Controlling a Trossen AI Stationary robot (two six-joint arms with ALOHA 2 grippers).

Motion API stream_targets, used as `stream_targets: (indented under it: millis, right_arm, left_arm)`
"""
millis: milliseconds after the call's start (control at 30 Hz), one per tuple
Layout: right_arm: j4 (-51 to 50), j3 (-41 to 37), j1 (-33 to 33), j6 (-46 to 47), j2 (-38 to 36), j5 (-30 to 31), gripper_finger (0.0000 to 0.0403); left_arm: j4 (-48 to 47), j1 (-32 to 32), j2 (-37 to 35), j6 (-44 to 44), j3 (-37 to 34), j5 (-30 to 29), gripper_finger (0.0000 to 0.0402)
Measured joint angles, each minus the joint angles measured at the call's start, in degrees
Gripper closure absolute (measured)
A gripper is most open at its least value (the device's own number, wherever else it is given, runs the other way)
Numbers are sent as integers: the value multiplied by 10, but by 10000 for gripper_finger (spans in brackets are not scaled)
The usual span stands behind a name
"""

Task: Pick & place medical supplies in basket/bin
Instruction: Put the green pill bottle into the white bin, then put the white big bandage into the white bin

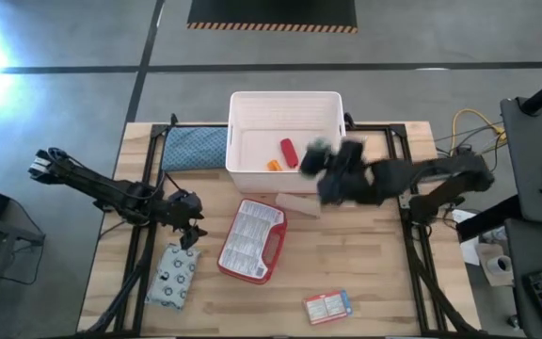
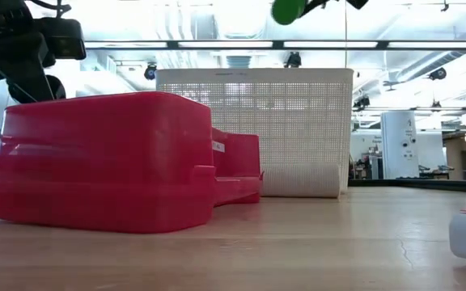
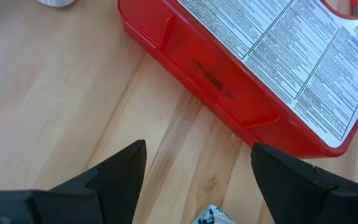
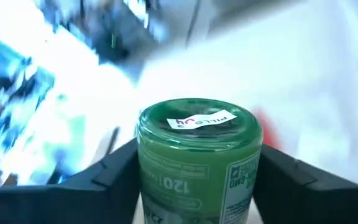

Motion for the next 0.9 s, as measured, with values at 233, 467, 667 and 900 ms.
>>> stream_targets:
  millis: [233, 467, 667, 900]
  right_arm:
    - [93, 0, -135, -255, -32, -86, 46]
    - [121, 0, -140, -416, -23, -249, 32]
    - [-44, 0, -2, -384, 15, -333, 31]
    - [-258, -6, 169, -105, 103, -330, 31]
  left_arm:
    - [3, 0, 0, -8, 0, 0, 133]
    - [3, 0, 0, -35, 0, 0, 133]
    - [3, 0, 0, -37, 0, 0, 133]
    - [3, 0, 0, -37, -1, -6, 133]
